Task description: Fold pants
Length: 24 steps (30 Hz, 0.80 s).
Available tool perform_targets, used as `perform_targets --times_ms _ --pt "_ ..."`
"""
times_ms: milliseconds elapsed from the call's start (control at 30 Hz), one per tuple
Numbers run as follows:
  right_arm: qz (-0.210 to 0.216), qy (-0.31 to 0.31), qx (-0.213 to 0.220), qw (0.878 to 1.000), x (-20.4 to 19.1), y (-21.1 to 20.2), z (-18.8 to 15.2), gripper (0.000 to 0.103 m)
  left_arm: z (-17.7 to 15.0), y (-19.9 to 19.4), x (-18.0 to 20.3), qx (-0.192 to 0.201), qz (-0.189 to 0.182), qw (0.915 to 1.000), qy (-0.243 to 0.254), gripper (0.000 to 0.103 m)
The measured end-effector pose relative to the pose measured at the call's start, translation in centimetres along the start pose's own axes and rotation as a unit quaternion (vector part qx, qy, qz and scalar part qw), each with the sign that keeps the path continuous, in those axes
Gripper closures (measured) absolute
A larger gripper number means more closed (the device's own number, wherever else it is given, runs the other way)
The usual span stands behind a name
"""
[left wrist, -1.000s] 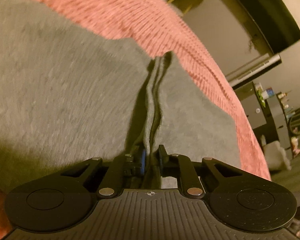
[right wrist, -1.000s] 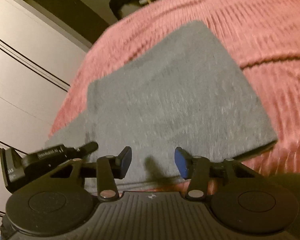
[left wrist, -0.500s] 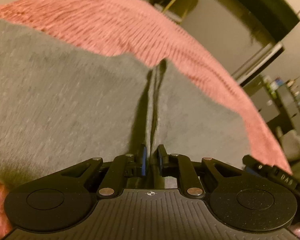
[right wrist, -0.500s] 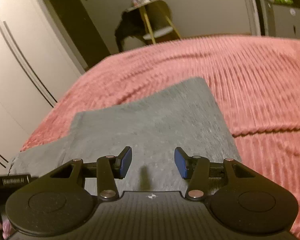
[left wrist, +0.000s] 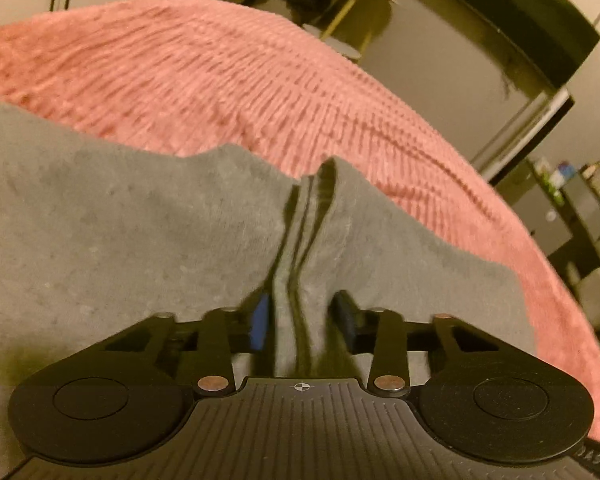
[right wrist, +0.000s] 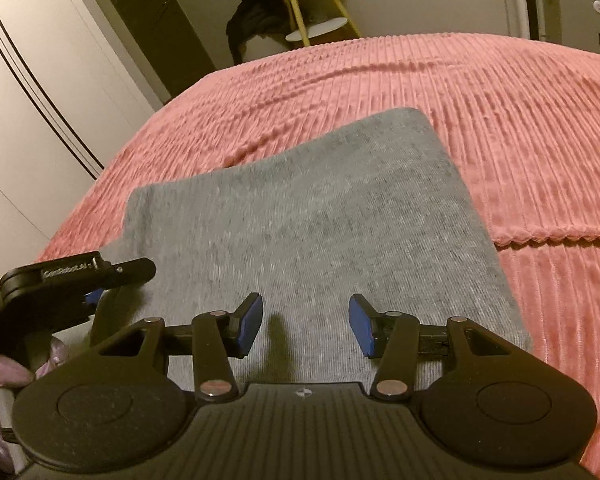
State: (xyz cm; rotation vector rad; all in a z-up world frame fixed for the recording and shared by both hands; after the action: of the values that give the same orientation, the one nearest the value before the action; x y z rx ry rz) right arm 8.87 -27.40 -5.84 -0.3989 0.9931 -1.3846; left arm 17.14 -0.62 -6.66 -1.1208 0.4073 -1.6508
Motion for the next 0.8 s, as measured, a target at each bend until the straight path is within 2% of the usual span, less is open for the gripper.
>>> perform_targets --times_ms 167,233,333,433,667,800 --pt "-0.003 0.0 0.009 1.0 -0.1 0.2 0.0 0.055 -0.1 -0.2 0.7 0.008 0.011 0.9995 0.027 0.076" --pt "-0.004 -0.002 0.015 1.0 -0.3 0.2 -0.1 0.055 -0.1 -0.3 0.6 0.008 0.006 0.9997 0.022 0.076" --pt "-0.007 -0.003 0.02 1.0 -0.4 0.3 0.0 0.054 0.0 0.2 0.0 0.007 -0.001 0.9999 0.009 0.068" --pt "-0.011 -0.006 0.022 1.0 -0.5 0.5 0.0 0.052 0.0 0.4 -0.4 0.008 -0.008 0.9999 -0.001 0.068" --pt "-0.024 -0.029 0.035 0.999 -1.2 0.3 -0.2 0.05 0.0 -0.3 -0.3 0.019 -0.016 0.9997 -0.004 0.081" --pt "-0.02 -0.018 0.058 0.998 -0.9 -0.6 -0.2 0.05 0.1 -1.6 -0.1 0.035 -0.026 0.999 -0.005 0.085"
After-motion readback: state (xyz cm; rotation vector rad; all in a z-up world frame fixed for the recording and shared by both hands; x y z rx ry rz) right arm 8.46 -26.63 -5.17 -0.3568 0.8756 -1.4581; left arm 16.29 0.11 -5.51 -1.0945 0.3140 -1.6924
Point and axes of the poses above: each gripper's, at about its wrist camera, not at the fingertips, and y roughly the way its jaws point, x to its right, z to its top, the point moved 2 cm from there along y, roughly the way its jaws point, and after that the axes turned 4 degrees about -x, right-handed, at the moved point
